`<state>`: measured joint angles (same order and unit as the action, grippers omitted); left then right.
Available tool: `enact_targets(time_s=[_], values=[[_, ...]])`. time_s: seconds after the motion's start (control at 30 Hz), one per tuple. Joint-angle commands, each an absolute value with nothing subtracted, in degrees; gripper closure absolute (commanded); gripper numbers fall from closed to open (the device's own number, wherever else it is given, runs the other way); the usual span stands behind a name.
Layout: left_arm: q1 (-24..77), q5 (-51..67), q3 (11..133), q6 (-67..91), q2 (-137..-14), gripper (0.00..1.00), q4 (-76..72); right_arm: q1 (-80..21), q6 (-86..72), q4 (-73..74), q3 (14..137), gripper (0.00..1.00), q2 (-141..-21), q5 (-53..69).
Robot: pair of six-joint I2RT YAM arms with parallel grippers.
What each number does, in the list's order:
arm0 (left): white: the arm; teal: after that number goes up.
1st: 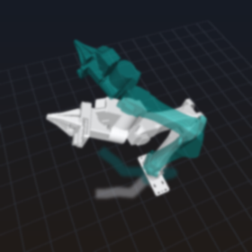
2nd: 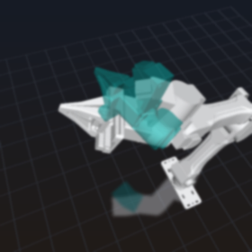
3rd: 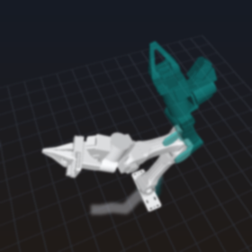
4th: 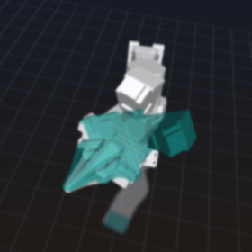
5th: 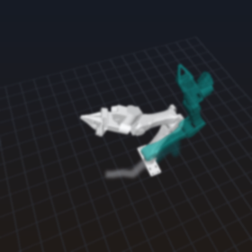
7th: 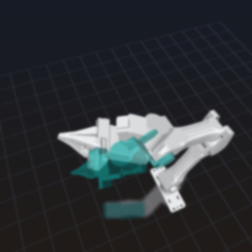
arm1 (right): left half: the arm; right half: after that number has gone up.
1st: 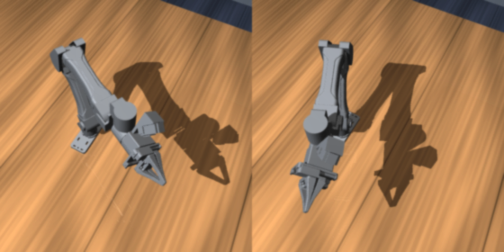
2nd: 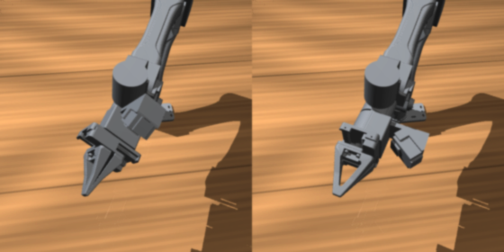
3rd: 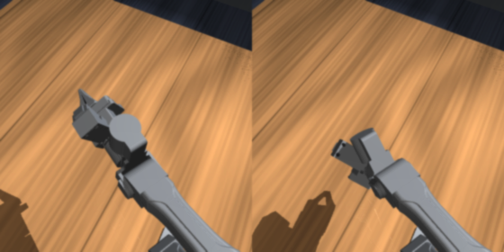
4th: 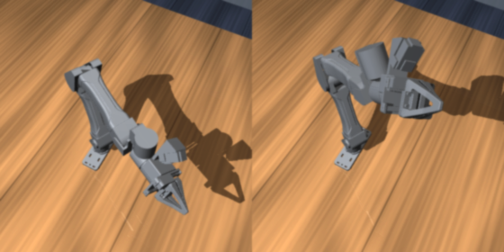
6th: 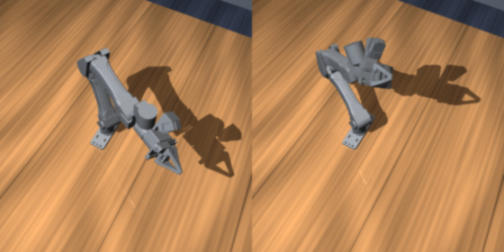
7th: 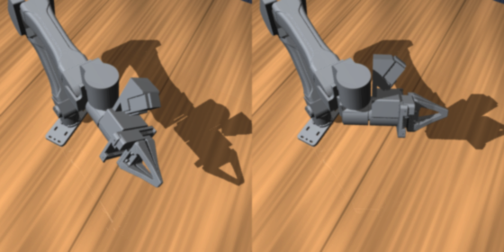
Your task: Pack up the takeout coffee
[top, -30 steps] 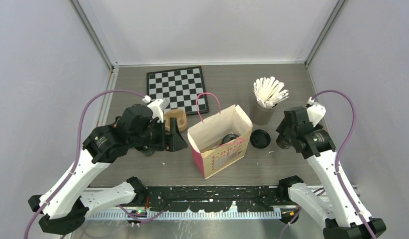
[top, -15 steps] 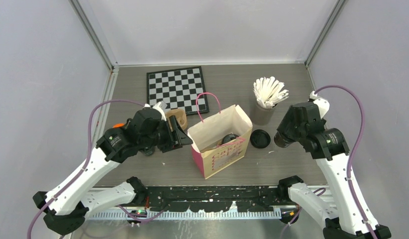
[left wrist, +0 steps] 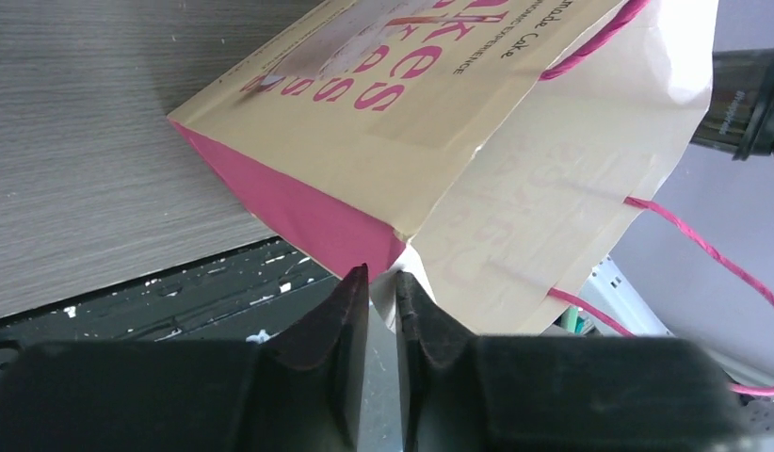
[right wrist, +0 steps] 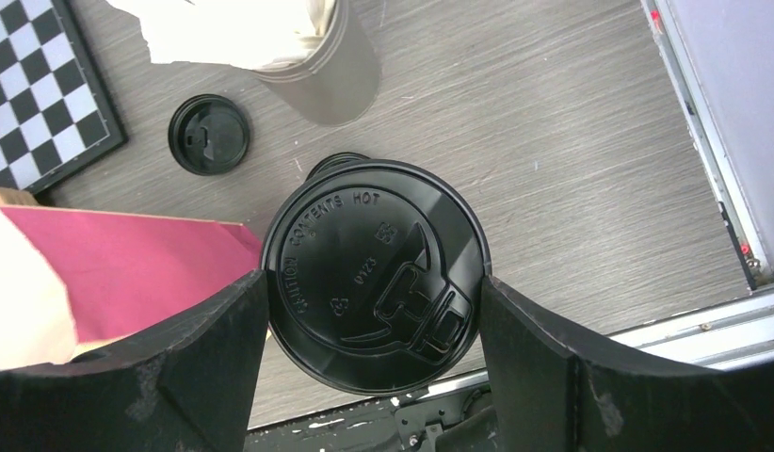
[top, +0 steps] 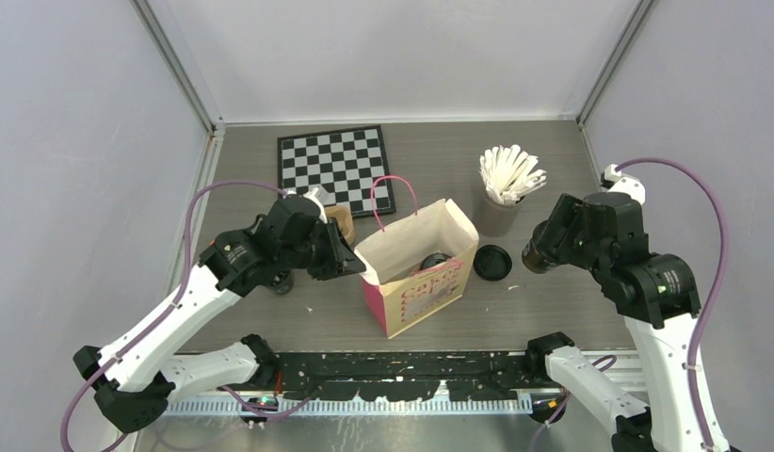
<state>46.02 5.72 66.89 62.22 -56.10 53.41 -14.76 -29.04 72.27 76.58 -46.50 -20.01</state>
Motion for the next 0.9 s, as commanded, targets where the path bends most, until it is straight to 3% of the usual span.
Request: enact_targets(time_s=[0.0, 0.2, 0.87], values=[[46.19, 6.93, 71.28, 55.95, -57.26, 0.86, 54.45, -14.56, -25.52, 75.36, 82.88, 0.37, -47.62, -18.20], [46.14, 9.17, 75.44, 46.46, -59.19, 1.00, 56.48, -14.55, -23.15, 73.65, 87.27, 0.37, -47.42, -11.33], [42.22, 29.52, 77.27, 34.73, -64.22, 1.00, 54.26, -14.54, -12.06, 56.00, 95.01, 0.37, -53.57, 18.01]])
